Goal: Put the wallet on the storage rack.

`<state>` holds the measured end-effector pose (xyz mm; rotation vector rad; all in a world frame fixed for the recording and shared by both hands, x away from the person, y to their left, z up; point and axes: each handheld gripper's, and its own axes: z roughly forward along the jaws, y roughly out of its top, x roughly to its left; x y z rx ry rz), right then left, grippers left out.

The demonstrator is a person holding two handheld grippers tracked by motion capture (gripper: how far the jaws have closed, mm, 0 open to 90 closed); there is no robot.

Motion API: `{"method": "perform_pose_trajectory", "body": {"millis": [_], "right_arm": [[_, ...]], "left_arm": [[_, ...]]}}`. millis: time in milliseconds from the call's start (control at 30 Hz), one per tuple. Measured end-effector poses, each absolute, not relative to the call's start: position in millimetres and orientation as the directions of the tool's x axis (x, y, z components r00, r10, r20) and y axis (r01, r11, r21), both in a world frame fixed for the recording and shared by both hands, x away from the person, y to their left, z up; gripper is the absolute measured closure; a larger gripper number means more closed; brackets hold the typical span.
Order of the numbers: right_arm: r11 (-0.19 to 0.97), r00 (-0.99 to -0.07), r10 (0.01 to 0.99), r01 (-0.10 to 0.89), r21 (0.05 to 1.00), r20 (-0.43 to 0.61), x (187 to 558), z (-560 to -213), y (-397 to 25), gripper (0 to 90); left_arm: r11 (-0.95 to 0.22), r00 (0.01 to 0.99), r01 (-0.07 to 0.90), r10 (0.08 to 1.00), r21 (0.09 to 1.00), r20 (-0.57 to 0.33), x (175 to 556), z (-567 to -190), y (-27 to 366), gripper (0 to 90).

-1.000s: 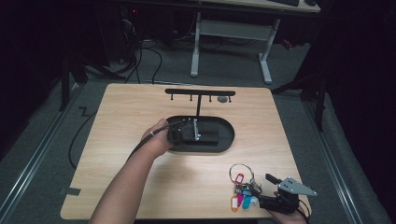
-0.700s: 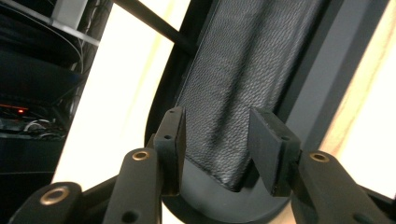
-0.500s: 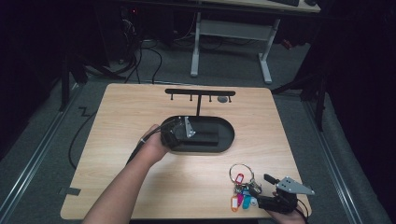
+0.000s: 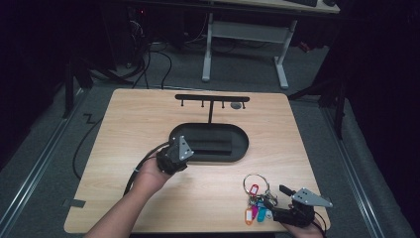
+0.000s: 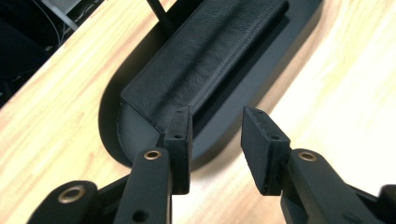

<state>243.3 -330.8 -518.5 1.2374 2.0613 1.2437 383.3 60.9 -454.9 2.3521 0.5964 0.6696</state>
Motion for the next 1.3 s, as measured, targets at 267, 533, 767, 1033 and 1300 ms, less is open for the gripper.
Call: {"method": "perform_pose_trajectory", "body": {"millis": [267, 533, 767, 1033, 1300], "right_arm": [[0.207, -0.507, 0.859, 0.475, 0.855, 0.074, 244, -520, -329, 18.1], [0.206, -0.499, 0.864, 0.473, 0.857, 0.068, 244, -521, -328, 19.1], [0.205, -0.498, 0.863, 0.488, 0.848, 0.079, 243, -519, -326, 23.2], [0.177, -0.470, 0.878, 0.502, 0.846, 0.095, 244, -519, -328, 23.1], [0.208, -0.459, 0.885, 0.536, 0.818, 0.075, 257, -504, -321, 31.0]], "left_arm": [[-0.631, 0.749, 0.280, 0.615, 0.723, 0.247, 355, -470, 95, 57.0], [-0.571, 0.756, 0.324, 0.636, 0.754, 0.157, 324, -481, 128, 55.1], [-0.527, 0.736, 0.354, 0.667, 0.772, 0.118, 300, -493, 159, 47.8], [-0.381, 0.682, 0.418, 0.732, 0.824, -0.007, 288, -511, 195, 40.6], [-0.401, 0.716, 0.391, 0.699, 0.828, 0.001, 283, -513, 198, 40.0]]}}
